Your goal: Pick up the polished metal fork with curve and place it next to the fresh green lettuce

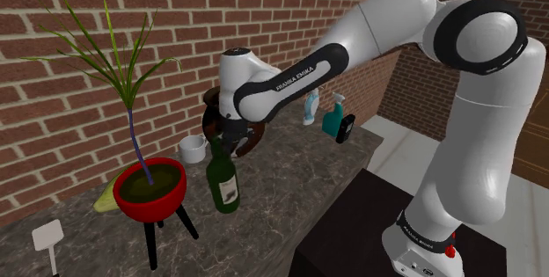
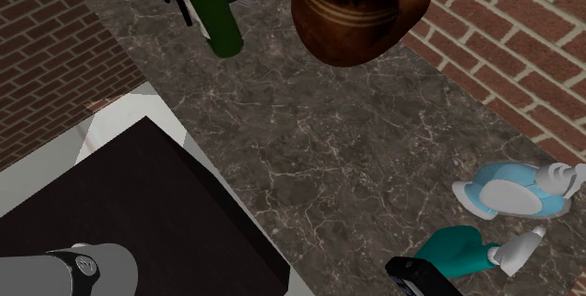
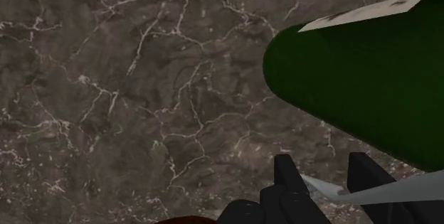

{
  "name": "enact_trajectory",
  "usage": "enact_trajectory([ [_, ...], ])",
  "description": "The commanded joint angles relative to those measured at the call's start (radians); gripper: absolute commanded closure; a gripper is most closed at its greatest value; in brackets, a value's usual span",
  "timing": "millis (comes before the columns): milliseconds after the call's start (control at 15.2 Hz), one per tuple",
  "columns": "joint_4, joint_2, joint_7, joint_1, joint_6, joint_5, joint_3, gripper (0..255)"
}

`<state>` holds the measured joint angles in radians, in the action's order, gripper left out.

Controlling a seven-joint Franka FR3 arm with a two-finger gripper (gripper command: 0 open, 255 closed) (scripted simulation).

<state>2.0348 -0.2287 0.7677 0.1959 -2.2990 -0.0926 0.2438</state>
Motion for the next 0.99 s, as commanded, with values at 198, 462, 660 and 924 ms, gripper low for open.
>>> enact_trajectory([
  [198, -0.110, -0.077, 0.122, 0.079, 0.040, -0.036, 0.028, 255],
  [462, -0.227, -0.158, 0.210, 0.148, 0.084, -0.068, 0.042, 255],
  [660, -0.331, -0.226, 0.270, 0.203, 0.125, -0.090, 0.047, 255],
  [924, -0.439, -0.304, 0.322, 0.257, 0.160, -0.113, 0.049, 255],
])
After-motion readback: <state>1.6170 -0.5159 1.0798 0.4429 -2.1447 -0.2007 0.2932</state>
